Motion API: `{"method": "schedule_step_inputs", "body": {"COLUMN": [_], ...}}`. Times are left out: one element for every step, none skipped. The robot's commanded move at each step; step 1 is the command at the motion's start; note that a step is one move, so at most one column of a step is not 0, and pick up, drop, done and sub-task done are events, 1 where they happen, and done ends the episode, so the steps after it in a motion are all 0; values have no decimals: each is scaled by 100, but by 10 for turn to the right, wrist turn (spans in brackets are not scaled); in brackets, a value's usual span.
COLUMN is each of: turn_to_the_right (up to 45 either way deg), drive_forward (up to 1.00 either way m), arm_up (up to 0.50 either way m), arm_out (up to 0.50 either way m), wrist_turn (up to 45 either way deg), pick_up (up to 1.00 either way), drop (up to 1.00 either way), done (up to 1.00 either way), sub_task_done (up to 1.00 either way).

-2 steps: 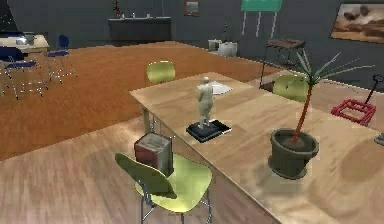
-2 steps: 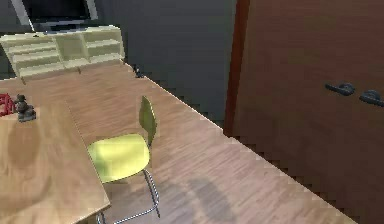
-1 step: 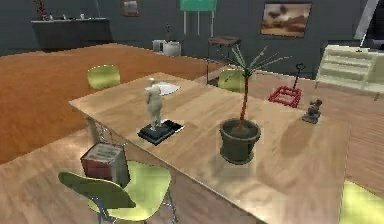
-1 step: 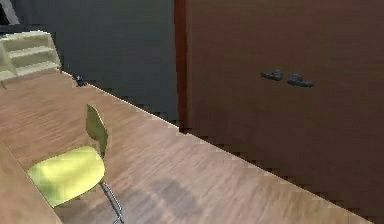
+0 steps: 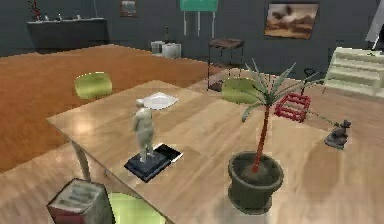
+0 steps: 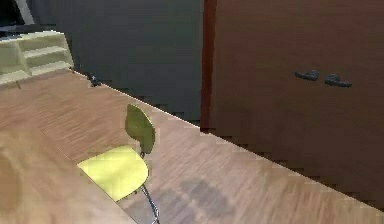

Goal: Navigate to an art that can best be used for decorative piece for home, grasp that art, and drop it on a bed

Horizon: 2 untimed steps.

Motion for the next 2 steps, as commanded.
{"method": "schedule_step_inputs", "body": {"turn_to_the_right": [-450,-450], "drive_forward": [0,0], "arm_up": [0,0], "arm_out": [0,0], "wrist_turn": [0,0], "pick_up": [0,0], "drop": [0,0], "done": [0,0], "sub_task_done": [0,0]}}
